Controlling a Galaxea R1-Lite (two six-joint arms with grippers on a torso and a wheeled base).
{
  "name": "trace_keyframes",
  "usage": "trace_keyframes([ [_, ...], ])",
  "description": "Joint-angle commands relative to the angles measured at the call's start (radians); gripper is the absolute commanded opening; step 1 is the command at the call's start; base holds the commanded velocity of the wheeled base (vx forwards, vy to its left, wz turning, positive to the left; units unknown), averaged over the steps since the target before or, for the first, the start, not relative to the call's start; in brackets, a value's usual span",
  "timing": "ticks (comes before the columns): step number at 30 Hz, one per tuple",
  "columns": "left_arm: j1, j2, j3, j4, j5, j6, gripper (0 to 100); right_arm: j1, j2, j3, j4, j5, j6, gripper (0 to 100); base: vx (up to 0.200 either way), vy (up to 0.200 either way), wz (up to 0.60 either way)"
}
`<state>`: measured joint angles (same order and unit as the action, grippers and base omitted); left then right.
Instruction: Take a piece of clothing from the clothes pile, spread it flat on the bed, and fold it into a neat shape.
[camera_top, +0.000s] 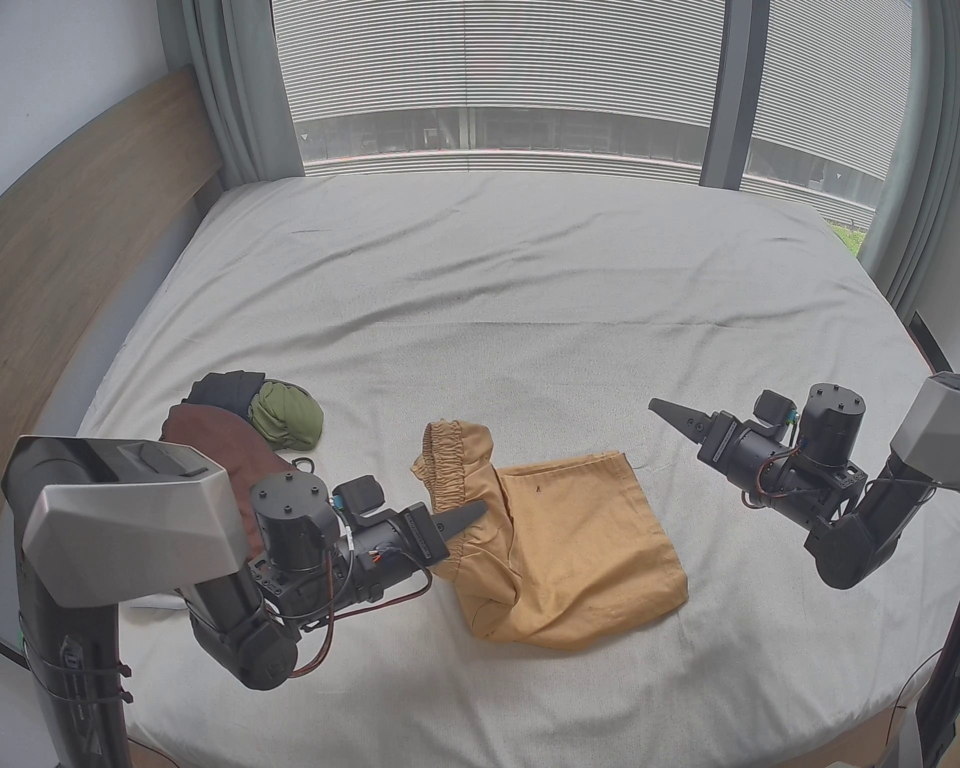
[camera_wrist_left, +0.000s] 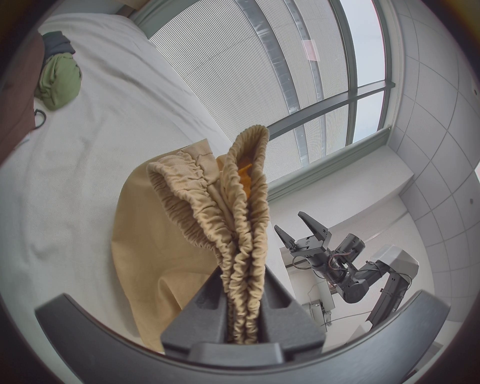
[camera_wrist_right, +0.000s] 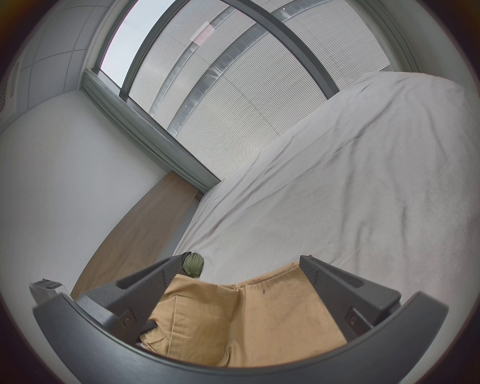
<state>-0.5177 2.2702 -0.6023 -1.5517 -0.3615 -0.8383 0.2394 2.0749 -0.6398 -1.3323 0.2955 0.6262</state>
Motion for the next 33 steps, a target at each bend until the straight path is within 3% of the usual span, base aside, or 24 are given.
trace_keyframes([
  [1,-0.038,0.051,-0.070,-0.001,0.033,-0.036,0,-0.037,-0.016,-0.015,0.002,0.001,0.000,100,0.000,0.000,0.00],
  [6,-0.062,0.055,-0.111,0.001,0.036,-0.081,0,-0.060,-0.015,-0.031,0.005,0.001,0.000,100,0.000,0.000,0.00],
  [23,-0.151,0.166,-0.254,0.012,0.036,-0.084,0,-0.084,-0.015,-0.052,0.013,0.002,0.001,100,0.000,0.000,0.00],
  [33,-0.160,0.206,-0.307,0.030,0.027,-0.084,0,-0.086,-0.013,-0.052,0.012,0.002,0.001,100,0.000,0.000,0.00],
])
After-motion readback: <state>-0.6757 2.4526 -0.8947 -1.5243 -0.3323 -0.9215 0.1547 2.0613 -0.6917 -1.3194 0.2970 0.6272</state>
